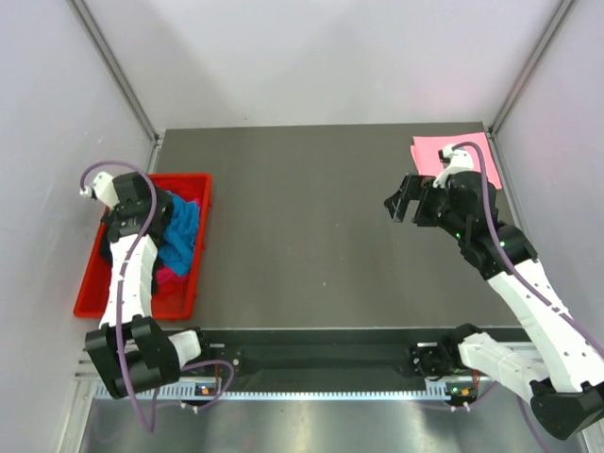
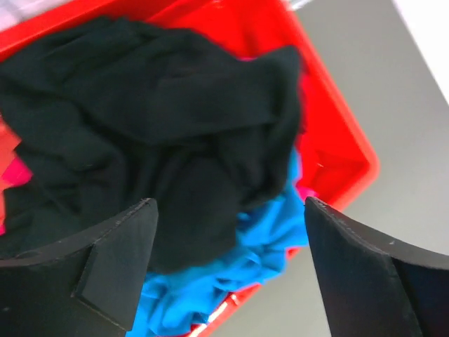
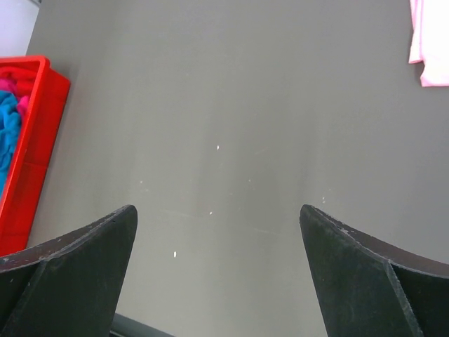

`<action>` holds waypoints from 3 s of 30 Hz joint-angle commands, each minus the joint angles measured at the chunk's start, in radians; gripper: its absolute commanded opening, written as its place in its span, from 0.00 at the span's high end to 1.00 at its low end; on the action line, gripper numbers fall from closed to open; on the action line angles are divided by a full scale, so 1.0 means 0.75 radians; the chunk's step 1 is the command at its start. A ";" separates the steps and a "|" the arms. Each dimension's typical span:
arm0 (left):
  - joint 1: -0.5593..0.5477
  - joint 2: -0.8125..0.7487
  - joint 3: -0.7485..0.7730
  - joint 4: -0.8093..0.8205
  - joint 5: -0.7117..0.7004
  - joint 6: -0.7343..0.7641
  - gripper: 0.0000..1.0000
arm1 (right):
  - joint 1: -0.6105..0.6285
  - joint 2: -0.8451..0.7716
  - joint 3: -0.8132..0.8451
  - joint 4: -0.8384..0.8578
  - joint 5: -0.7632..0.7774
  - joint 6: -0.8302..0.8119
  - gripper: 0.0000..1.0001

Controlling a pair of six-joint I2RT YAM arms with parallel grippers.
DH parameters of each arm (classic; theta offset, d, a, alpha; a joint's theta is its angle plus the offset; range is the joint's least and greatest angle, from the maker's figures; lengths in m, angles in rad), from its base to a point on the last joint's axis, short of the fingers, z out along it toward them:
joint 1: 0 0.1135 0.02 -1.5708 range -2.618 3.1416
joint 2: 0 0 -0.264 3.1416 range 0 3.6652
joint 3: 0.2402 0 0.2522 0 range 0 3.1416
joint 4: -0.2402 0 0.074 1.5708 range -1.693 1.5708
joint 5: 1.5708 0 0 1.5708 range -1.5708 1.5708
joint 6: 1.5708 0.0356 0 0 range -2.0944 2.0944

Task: Fold and stack the t-shirts
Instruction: Grab the tshirt from the pile, then move the tshirt to the center of the board

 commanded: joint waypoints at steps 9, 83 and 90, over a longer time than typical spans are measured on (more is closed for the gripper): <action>0.101 0.309 0.108 0.134 0.174 -0.024 0.95 | 0.002 -0.063 -0.069 -0.020 -0.039 -0.050 0.00; -0.915 0.622 -0.076 0.397 0.935 -0.011 0.40 | 0.384 0.299 -0.617 0.377 -0.164 0.835 0.48; -0.915 0.607 -0.100 0.412 0.943 -0.013 0.40 | 0.468 0.348 -0.654 0.403 -0.156 0.993 0.50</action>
